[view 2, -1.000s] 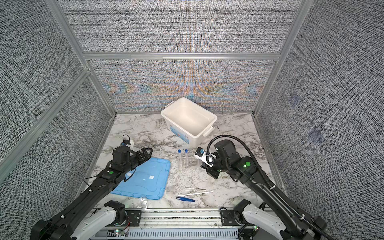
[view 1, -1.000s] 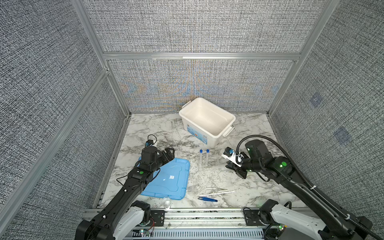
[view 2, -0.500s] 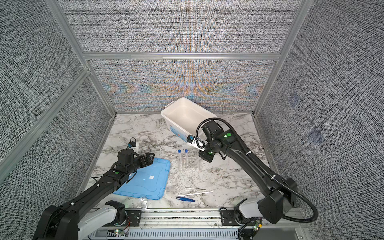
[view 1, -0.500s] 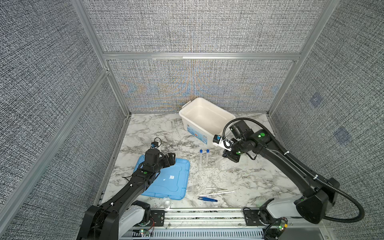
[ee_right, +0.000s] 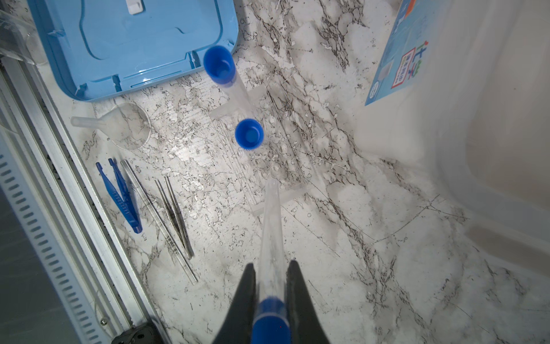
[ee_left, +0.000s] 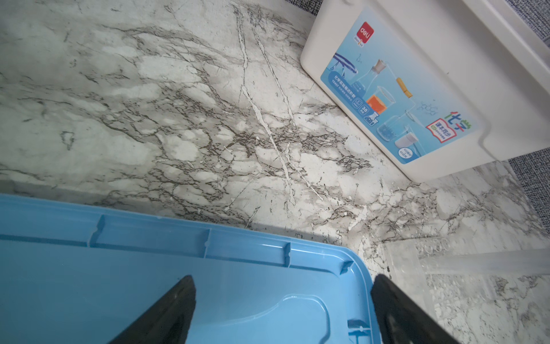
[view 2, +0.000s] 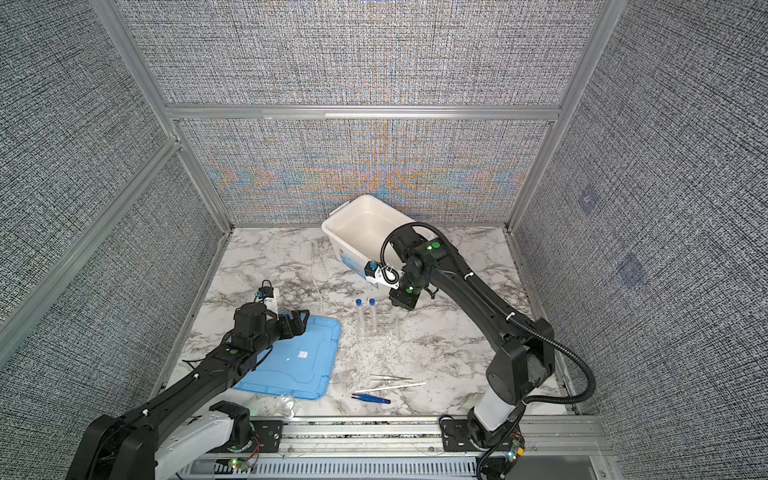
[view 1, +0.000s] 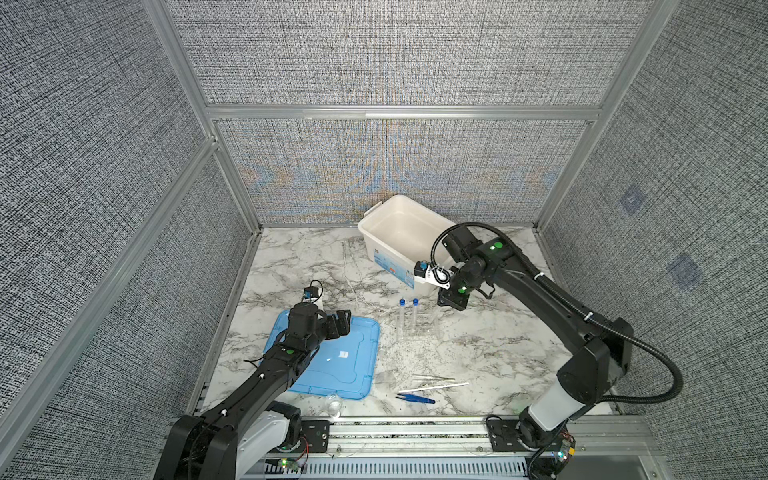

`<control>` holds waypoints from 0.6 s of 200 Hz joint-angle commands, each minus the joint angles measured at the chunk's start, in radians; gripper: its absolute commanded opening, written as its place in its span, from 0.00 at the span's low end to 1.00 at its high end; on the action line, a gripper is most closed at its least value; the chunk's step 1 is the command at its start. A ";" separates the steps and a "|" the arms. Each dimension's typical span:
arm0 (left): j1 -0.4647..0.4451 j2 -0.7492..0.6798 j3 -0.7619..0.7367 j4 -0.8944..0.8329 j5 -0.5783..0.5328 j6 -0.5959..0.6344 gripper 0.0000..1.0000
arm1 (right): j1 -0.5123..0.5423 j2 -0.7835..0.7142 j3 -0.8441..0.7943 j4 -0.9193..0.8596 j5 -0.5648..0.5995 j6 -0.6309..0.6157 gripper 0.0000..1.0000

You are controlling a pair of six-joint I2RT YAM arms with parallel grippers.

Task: Organize the chemistry lab equipment
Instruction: 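Carry the tube toward the white bin with the right gripper while the left draws back, then lower the tube upright beside the standing tubes and open the right gripper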

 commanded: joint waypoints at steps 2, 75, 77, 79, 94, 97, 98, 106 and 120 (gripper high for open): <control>0.000 0.013 0.006 0.026 0.017 0.005 0.93 | 0.001 0.028 0.023 -0.031 -0.039 -0.023 0.13; 0.001 0.042 0.012 0.026 0.030 0.005 0.93 | -0.001 0.102 0.072 -0.054 -0.031 -0.044 0.13; 0.001 0.042 0.013 0.026 0.030 0.005 0.93 | -0.002 0.104 0.075 -0.055 -0.031 -0.046 0.13; 0.000 0.042 0.013 0.026 0.029 0.005 0.93 | -0.002 0.105 0.076 -0.058 -0.030 -0.046 0.13; 0.000 0.042 0.014 0.022 0.028 0.005 0.93 | -0.001 0.115 0.088 -0.072 -0.025 -0.051 0.13; 0.001 0.043 0.015 0.021 0.029 0.005 0.93 | -0.002 0.116 0.091 -0.076 -0.023 -0.053 0.13; 0.001 0.043 0.015 0.021 0.029 0.005 0.93 | -0.002 0.116 0.092 -0.077 -0.022 -0.054 0.13; 0.000 0.044 0.015 0.021 0.027 0.004 0.93 | -0.003 0.120 0.098 -0.085 -0.018 -0.056 0.13; 0.001 0.045 0.016 0.020 0.026 0.001 0.93 | -0.005 0.122 0.105 -0.094 -0.013 -0.060 0.13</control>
